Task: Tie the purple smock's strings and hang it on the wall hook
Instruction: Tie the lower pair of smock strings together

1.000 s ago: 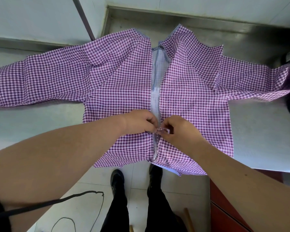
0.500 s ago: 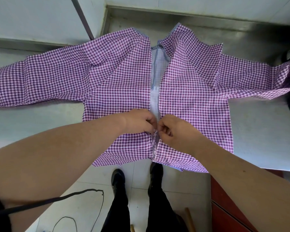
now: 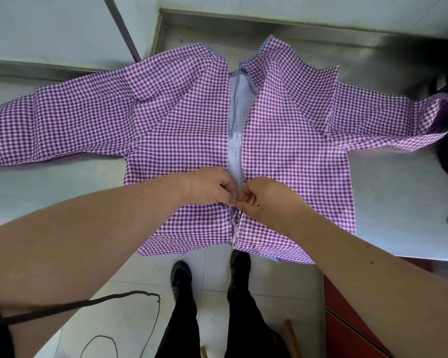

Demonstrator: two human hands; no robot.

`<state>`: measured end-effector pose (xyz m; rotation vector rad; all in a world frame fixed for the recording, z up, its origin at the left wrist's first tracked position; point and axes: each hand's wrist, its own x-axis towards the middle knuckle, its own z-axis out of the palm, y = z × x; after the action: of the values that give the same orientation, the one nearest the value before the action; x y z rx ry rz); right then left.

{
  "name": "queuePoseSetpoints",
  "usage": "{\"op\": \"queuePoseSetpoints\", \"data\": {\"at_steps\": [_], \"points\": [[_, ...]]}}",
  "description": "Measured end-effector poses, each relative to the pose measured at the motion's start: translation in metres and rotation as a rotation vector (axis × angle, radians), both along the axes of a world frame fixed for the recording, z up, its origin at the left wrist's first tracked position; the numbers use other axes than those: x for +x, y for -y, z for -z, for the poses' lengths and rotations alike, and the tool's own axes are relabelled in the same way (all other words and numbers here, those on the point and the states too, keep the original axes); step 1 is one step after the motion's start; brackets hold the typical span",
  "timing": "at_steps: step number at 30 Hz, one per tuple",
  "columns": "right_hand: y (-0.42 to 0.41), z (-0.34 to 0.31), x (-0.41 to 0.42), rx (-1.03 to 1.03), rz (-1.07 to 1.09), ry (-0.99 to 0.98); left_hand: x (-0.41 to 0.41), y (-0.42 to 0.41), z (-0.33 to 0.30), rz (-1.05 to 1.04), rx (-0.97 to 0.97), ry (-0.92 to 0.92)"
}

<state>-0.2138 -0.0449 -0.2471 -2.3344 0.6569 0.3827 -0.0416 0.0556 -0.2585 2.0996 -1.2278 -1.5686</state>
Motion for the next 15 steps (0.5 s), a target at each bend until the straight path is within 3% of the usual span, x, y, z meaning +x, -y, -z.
{"op": "queuePoseSetpoints", "data": {"at_steps": [6,15], "points": [[0.001,0.000,-0.004,0.023,-0.080,0.048,0.000,0.001,0.003,-0.017,-0.001,-0.033],[0.001,0.000,-0.011,0.098,0.064,0.055,-0.001,0.001,0.005,0.000,0.034,0.035]]}}
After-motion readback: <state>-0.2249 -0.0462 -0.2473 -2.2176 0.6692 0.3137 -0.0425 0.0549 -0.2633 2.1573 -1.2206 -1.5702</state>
